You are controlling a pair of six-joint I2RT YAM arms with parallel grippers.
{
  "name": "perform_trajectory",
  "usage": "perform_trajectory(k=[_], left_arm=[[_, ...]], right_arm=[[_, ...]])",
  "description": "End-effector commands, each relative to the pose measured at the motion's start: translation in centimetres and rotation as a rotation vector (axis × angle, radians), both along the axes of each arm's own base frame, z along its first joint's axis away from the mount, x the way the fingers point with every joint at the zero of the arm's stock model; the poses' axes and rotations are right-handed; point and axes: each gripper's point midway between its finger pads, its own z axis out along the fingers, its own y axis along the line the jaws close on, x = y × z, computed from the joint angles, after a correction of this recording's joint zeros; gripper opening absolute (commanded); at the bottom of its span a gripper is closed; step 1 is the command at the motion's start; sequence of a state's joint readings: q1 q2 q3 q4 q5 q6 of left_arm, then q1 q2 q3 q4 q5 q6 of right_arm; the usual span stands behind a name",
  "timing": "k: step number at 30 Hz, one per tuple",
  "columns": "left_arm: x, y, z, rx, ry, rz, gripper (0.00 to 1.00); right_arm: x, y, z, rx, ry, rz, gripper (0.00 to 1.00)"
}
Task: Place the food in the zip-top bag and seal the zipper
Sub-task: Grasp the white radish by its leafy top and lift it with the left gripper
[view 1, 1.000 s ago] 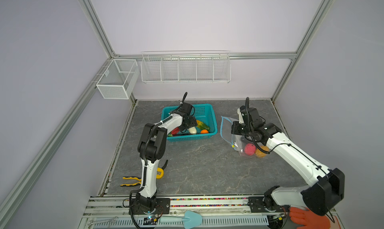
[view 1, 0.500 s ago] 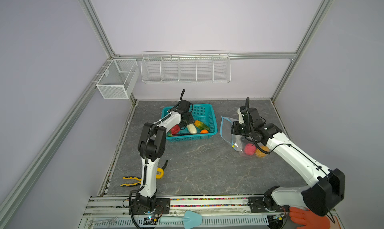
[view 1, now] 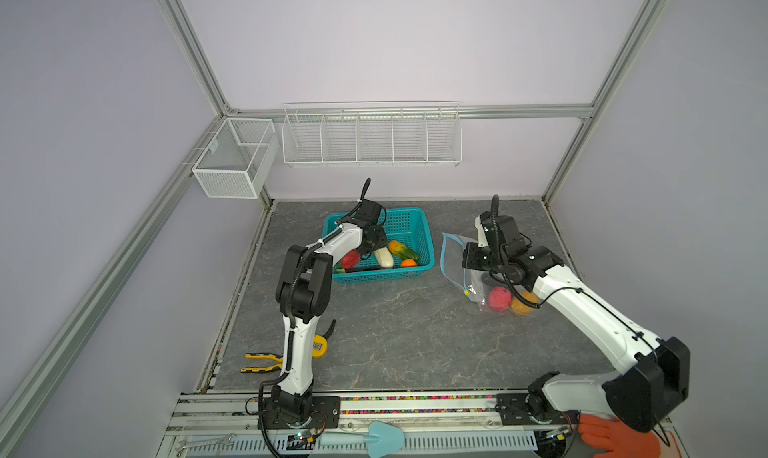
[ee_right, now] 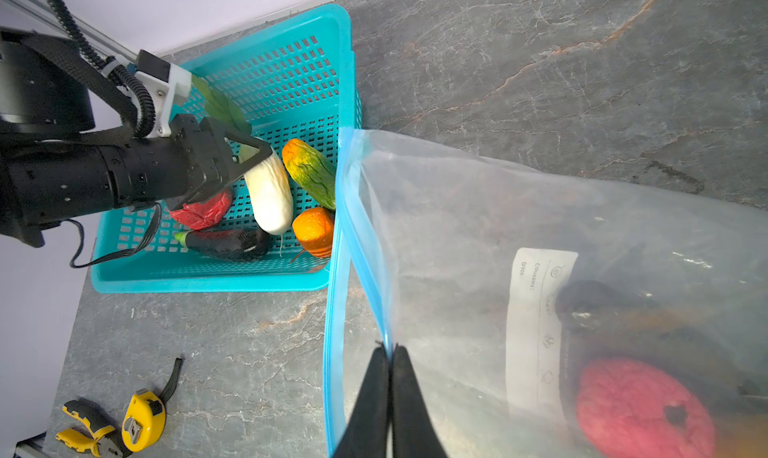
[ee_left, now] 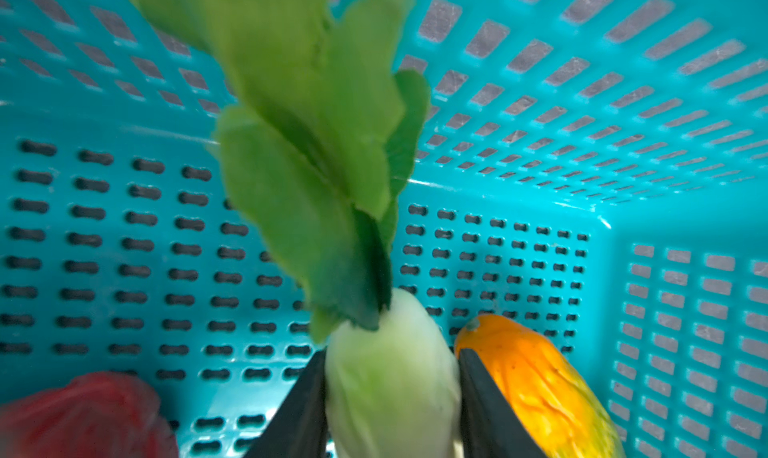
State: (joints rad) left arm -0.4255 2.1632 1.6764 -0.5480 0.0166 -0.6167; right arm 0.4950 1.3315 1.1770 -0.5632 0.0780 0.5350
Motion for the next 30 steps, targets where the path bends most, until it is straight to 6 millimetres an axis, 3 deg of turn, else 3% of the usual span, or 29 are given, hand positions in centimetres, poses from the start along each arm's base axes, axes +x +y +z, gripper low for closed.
perform_trajectory(k=[1,21,30], left_arm=[[0.0,0.3,1.5,-0.006,-0.033,0.004,0.40],[-1.5,-0.2,8.3,-0.157,-0.218,0.015,0.34],[-2.9,-1.5,13.4,-0.198,-0.340,0.001,0.32]], right_arm=[[-0.2,0.2,1.2,0.020,-0.026,0.001,0.07],[0.0,0.4,2.4,0.021,-0.049,0.005,0.07],[0.4,0.5,2.9,0.021,-0.057,0.003,0.07]])
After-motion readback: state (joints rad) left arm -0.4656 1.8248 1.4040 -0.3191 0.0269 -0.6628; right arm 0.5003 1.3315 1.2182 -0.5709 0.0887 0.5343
